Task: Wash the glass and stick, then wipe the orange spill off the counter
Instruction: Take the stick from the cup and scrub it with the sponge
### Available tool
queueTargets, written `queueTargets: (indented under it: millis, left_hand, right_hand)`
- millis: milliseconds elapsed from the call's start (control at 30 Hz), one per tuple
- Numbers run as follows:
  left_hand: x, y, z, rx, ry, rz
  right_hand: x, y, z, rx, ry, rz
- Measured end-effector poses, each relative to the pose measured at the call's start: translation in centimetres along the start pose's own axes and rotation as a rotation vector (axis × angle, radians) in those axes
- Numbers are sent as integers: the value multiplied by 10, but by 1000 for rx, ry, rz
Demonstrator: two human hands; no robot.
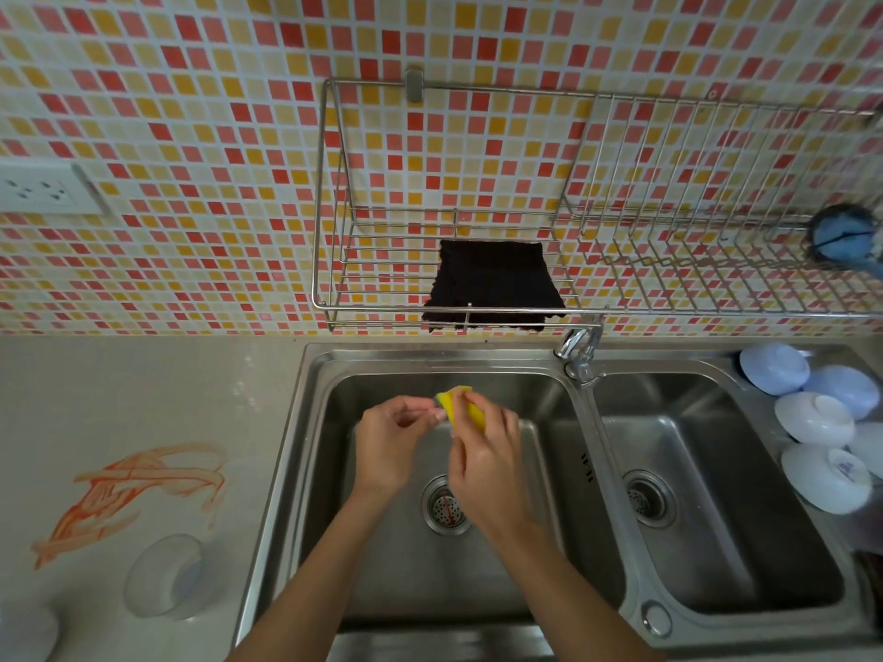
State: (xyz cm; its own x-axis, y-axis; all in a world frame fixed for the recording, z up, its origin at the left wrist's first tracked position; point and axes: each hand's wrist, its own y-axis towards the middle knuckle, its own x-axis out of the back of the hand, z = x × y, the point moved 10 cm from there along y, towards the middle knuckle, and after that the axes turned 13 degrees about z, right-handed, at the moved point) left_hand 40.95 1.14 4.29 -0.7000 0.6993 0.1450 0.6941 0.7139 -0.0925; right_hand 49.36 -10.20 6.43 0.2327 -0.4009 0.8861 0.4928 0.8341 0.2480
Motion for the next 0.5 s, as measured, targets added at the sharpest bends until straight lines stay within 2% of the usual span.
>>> queueTargets:
  millis: [167, 333, 433, 500]
  left_hand:
    - [8, -7, -3, -24, -1, -89]
    - [5, -9, -7, -73, -10, -68]
    - [9, -11, -8, -75, 8, -84]
    - [10, -11, -14, -125, 108, -62]
  right_hand:
    - [9, 8, -33, -155, 25, -63]
    - [4, 1, 5, 8, 15, -51]
    - [7, 13, -23, -123, 17, -45]
    - [8, 8, -31, -150, 18, -38]
